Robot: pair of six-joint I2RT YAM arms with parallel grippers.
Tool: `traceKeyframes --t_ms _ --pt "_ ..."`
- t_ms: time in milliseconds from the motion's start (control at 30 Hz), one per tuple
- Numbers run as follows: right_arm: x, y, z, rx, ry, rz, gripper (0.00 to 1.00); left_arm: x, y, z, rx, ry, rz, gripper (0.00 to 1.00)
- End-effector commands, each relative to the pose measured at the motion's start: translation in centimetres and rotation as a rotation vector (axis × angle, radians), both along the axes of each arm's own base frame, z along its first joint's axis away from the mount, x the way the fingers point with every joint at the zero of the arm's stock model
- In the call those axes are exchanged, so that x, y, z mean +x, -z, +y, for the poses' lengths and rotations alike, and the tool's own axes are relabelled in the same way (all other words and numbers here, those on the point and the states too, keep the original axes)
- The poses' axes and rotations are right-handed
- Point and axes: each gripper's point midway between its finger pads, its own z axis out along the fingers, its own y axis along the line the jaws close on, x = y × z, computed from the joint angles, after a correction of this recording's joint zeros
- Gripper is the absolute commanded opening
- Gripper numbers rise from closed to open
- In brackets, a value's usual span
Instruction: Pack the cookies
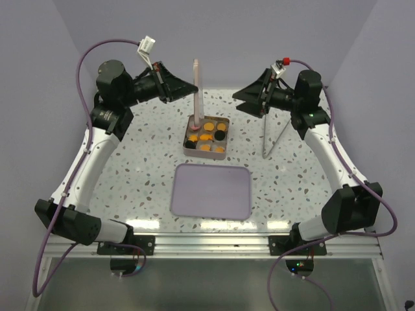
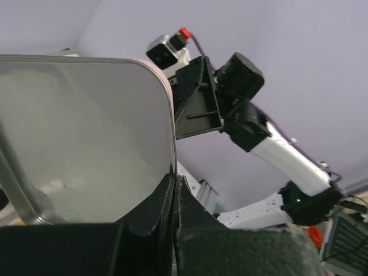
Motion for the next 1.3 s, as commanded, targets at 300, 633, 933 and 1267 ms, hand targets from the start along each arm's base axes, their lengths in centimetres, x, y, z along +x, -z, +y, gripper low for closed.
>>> traceKeyframes --t_ms 300,633,933,1267 --pt "1.0 -6.6 4.5 0.161 -0.171 -0.183 0.93 -8.8 -12.0 1.5 -0.521 0.482 -0.209 0.0" --pt "1.3 -7.1 4.7 0.242 -0.187 -0.187 0.92 -8.9 -12.0 2.7 -0.622 0.49 -0.205 0.0" --pt "-2.2 -10.6 5.7 0.424 -0.329 -0.234 0.86 -6.8 -10.6 3.2 -0.696 0.493 -0.167 0.0" --pt "-4.1 -10.7 5.6 0.417 -0.35 -0.247 0.25 -4.5 -8.8 4.1 -0.701 0.452 -0.116 0.0"
